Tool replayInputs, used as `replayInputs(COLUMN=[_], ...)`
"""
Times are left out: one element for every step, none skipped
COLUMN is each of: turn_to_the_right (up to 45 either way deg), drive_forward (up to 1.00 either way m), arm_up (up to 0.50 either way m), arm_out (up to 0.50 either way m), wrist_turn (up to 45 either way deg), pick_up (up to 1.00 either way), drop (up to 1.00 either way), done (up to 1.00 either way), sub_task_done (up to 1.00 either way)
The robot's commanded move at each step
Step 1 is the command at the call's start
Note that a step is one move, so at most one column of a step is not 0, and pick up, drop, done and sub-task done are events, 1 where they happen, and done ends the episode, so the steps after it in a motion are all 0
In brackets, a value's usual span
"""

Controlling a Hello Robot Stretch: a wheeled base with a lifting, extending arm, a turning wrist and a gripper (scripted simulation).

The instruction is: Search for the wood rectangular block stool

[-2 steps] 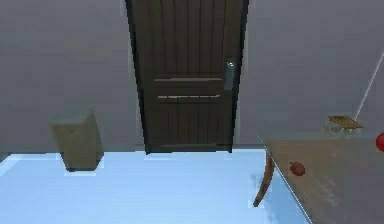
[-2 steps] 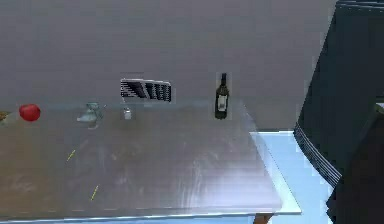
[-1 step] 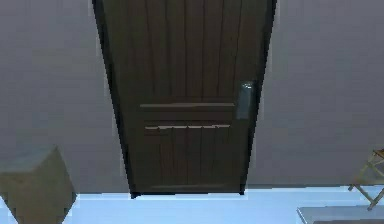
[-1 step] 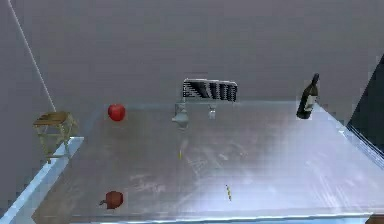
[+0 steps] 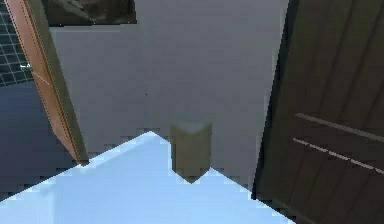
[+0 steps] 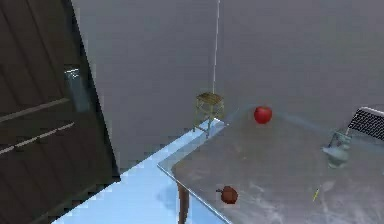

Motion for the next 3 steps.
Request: replayInputs(turn_to_the_right=[0.0, -45.0, 0.0], drive_forward=[0.65, 0.00, 1.00], arm_up=[0.00, 0.00, 0.00], arm_out=[0.00, 0.00, 0.00], wrist_turn=[0.0, 0.0, 0.0], pick_up=[0.00, 0.00, 0.00], drop=[0.00, 0.00, 0.00], done=[0.00, 0.00, 0.00], sub_task_done=[0.00, 0.00, 0.00])
